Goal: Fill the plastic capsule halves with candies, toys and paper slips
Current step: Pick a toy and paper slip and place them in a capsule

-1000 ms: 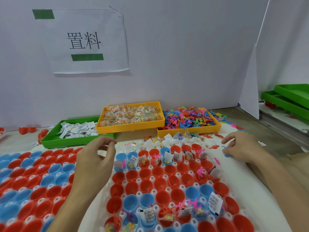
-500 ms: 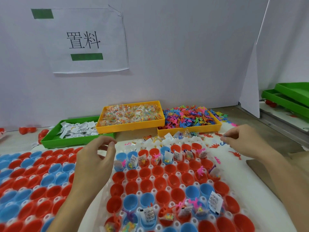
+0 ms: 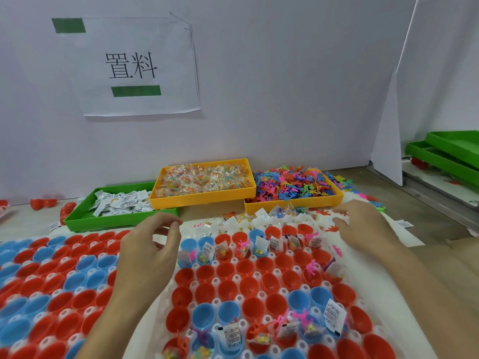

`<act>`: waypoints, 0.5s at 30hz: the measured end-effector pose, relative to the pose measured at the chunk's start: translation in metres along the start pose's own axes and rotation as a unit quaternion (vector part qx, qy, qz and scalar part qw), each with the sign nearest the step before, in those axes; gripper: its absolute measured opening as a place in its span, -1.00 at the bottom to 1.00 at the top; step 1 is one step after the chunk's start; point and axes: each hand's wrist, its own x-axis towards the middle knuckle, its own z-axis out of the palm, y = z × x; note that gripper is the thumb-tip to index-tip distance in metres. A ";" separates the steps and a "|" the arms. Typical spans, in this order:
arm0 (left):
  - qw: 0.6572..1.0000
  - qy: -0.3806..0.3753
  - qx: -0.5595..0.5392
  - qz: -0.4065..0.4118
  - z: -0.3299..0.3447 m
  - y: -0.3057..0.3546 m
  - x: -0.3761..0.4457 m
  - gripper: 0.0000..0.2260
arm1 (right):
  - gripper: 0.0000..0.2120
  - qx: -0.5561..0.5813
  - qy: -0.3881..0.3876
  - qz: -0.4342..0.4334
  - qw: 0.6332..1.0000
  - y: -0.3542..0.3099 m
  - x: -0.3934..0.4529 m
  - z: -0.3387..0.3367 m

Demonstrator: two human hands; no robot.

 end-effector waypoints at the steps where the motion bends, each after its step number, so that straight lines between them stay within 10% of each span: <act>1: 1.000 -0.001 0.001 -0.001 0.000 0.000 0.000 -0.79 | -0.70 -0.010 -0.013 -0.002 1.000 -0.003 -0.001 0.002; 15: 1.000 -0.007 0.002 -0.006 -0.001 0.001 -0.001 -0.75 | -0.80 -0.038 -0.001 0.020 0.999 -0.011 -0.001 0.010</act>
